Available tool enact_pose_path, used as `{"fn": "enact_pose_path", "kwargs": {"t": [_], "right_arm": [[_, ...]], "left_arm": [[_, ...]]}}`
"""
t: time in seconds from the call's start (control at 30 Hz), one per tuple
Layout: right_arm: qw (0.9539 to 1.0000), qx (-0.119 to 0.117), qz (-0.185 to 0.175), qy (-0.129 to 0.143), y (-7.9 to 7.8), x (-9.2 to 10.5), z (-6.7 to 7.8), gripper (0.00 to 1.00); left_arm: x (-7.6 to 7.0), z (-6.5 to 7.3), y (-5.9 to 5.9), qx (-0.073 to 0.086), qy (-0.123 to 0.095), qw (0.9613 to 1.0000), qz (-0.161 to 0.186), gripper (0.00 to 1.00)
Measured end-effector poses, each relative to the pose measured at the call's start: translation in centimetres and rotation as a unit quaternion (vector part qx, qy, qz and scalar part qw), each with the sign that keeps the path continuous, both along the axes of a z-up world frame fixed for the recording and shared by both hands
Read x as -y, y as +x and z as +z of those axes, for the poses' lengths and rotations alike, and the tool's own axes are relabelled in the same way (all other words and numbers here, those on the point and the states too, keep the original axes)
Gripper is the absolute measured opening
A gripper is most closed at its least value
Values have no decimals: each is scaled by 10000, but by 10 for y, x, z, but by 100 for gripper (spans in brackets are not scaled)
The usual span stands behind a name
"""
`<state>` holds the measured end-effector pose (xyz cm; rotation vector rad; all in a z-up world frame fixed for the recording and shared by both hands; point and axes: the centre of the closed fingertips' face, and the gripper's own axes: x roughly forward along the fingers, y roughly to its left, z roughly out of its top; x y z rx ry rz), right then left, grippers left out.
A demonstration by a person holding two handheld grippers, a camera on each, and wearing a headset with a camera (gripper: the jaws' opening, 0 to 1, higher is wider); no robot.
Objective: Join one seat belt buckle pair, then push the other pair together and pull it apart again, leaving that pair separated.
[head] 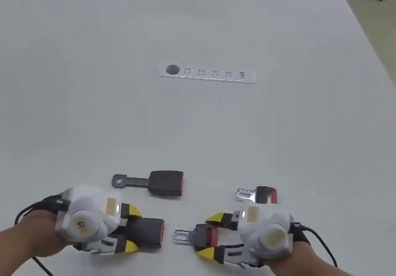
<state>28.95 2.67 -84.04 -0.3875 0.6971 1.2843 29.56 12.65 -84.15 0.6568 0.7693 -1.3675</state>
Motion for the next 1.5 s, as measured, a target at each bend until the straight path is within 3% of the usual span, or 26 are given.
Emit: {"fn": "enact_pose_path", "kwargs": {"t": [0.43, 0.67, 1.07, 1.13, 1.17, 1.2, 1.5], "right_arm": [[9999, 3, 169, -25, 3, -29, 0, 35], [9998, -106, 141, -76, 3, -31, 3, 35], [9995, -125, 151, -233, 4, -44, 2, 34], [9995, -166, 117, -227, 5, -47, 2, 34], [9989, -357, 37, -317, -1, -47, 0, 34], [9992, -204, 89, -326, 4, -47, 2, 34], [9990, -194, 161, -377, 4, -46, 0, 34]], "left_arm": [[0, 0, -1, -19, 68, 10000, -51, 35], [1, 0, -2, 63, 135, 9997, -198, 34], [0, 0, -2, 64, 172, 9992, -353, 33], [0, 0, -2, 55, 141, 9994, -317, 33], [0, 0, -3, 27, 125, 9995, -297, 33], [0, 0, -2, 36, 125, 9994, -316, 33], [0, 0, -2, 38, 111, 9992, -393, 33]]}}
